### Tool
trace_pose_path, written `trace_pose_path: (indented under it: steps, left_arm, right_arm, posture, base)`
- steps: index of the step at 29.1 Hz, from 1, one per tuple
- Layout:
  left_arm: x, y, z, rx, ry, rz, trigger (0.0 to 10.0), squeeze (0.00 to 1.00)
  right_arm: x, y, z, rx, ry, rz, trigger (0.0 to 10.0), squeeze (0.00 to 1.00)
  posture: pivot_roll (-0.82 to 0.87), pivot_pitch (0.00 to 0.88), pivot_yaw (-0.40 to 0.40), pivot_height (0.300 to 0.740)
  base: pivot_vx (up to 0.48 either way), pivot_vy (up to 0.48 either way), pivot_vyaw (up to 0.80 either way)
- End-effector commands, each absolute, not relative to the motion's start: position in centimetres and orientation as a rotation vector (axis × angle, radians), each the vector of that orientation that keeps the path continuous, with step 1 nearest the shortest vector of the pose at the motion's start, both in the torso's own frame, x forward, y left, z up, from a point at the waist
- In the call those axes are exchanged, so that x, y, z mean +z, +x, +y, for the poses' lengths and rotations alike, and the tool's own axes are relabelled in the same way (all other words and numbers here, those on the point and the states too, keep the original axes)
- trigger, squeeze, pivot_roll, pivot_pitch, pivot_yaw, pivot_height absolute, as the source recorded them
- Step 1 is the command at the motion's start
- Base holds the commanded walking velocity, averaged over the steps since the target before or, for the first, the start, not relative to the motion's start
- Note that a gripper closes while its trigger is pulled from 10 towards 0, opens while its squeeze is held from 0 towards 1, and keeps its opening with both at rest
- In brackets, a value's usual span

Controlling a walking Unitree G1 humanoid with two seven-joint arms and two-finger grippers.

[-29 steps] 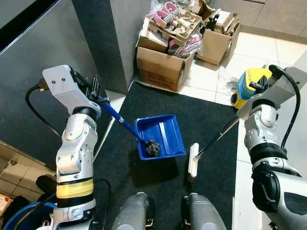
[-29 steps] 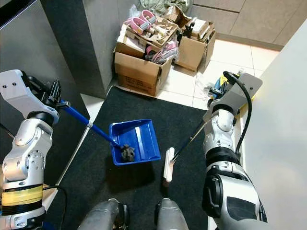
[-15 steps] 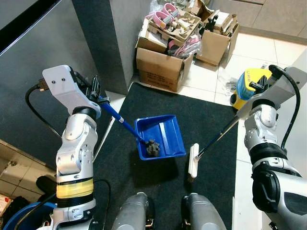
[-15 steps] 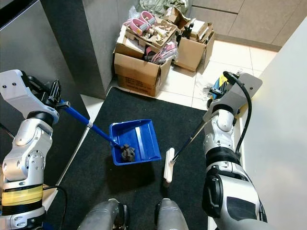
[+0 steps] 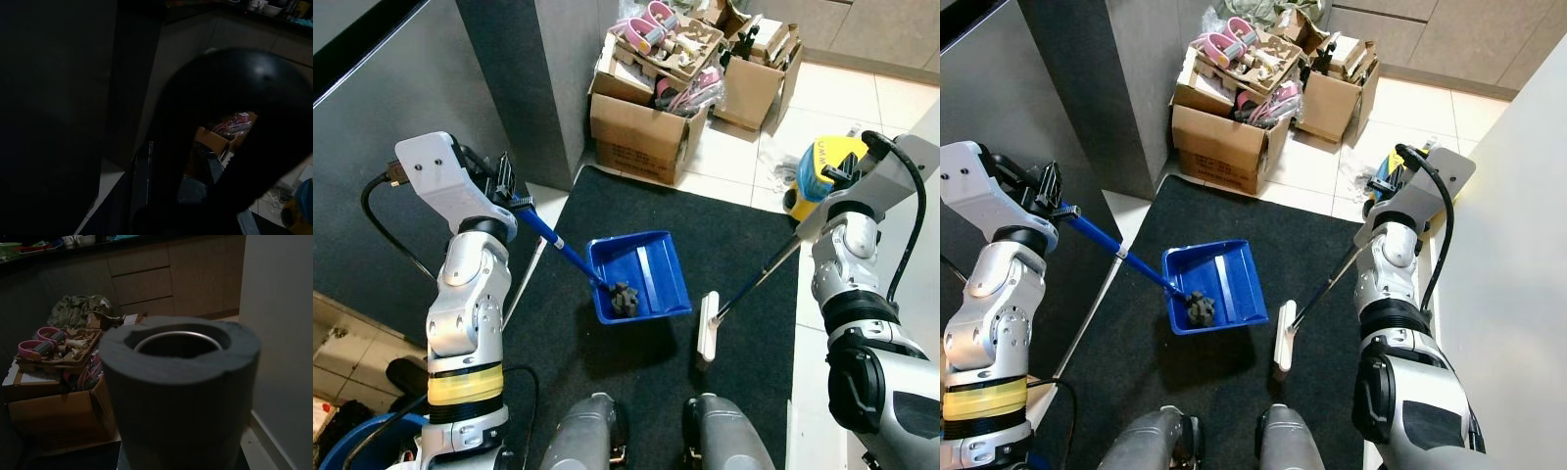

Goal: Sweep floor

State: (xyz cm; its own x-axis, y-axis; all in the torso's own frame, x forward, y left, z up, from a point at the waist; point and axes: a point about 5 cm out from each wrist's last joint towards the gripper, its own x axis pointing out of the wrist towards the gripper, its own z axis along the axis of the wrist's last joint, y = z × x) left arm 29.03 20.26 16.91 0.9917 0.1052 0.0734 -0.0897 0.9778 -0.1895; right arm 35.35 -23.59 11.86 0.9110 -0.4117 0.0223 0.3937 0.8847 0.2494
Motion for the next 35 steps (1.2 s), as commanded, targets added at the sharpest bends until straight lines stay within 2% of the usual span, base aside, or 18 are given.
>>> trace_pose_path:
  steps: [1,27,35]
  left_arm:
    - [18.0,29.16,20.14,0.094,-0.201,-0.145,10.0,0.0]
    - [17.42,28.73,19.71,0.093,-0.212,-0.131,10.0,0.0]
    - [17.39,28.74,19.61,0.091,-0.216,-0.129,10.0,0.0]
  right_arm:
    - [12.35,35.57,-23.78,-0.421,0.239,-0.086,10.0,0.0]
    - [11.79,35.26,-23.57,-0.401,0.218,-0.073,10.0,0.0]
    - [11.74,35.18,-23.62,-0.404,0.216,-0.074,10.0,0.0]
  posture:
    - [0.05,0.0,-0.052,0.74]
    - [0.05,0.0,-0.059,0.74]
    - [0.05,0.0,-0.058,0.74]
  base:
    - [-0.259,0.0,0.0]
    - [-0.02,0.0,0.0]
    - [-0.423,0.0,0.0]
